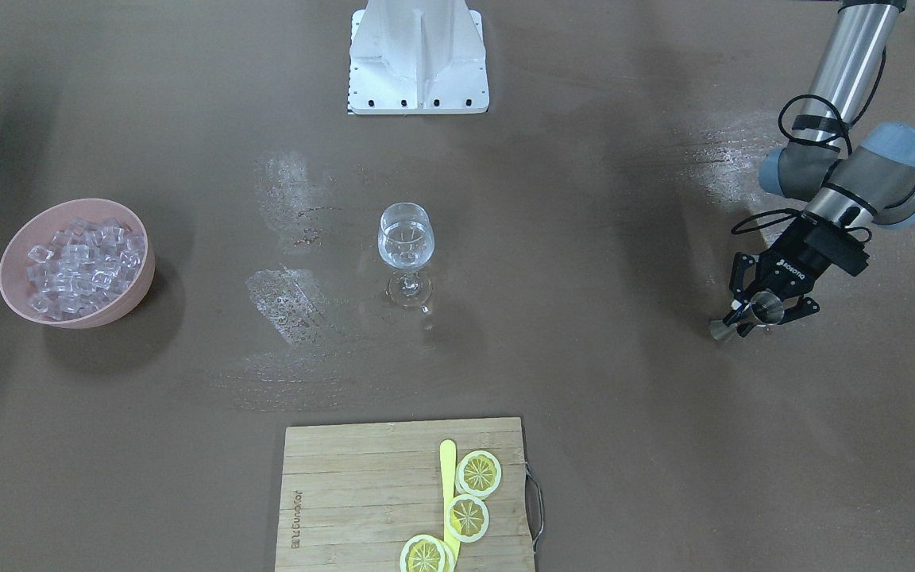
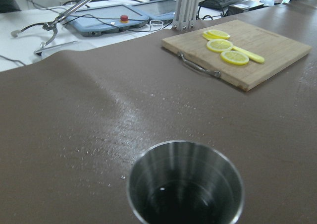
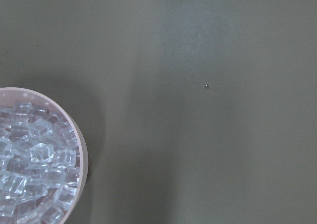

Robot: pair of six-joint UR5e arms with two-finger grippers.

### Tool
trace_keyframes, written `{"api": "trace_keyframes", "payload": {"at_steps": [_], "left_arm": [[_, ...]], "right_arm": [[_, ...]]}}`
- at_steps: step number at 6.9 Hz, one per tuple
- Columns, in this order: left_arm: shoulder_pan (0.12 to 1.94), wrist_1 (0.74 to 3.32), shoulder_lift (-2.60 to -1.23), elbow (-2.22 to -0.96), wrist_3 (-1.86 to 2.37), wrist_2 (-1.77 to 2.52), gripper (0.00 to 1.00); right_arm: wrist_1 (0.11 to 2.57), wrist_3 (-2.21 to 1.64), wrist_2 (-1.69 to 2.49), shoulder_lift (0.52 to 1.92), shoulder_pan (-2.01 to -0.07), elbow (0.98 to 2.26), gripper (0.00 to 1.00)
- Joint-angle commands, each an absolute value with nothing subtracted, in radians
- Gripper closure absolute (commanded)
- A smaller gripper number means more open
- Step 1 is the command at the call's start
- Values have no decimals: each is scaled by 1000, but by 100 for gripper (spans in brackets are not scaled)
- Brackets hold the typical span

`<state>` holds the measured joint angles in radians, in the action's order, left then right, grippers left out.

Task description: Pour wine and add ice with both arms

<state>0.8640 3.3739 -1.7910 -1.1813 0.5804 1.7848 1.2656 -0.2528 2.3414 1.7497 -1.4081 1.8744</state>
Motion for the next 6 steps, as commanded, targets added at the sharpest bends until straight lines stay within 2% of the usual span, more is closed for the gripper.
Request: {"api": "trace_keyframes", "payload": {"at_steps": [1, 4, 6], "left_arm": [[850, 3279, -1834, -1245, 568, 1723, 100], [770, 2963, -1952, -1382, 490, 1747, 100], [759, 2848, -2032, -1422, 428, 1752, 100]], "right_arm": [[1264, -242, 2350, 1746, -1407, 1876, 1], [1262, -250, 2352, 1730, -1407, 1885, 1], [1264, -253, 2345, 1732, -1407, 1884, 1]]}}
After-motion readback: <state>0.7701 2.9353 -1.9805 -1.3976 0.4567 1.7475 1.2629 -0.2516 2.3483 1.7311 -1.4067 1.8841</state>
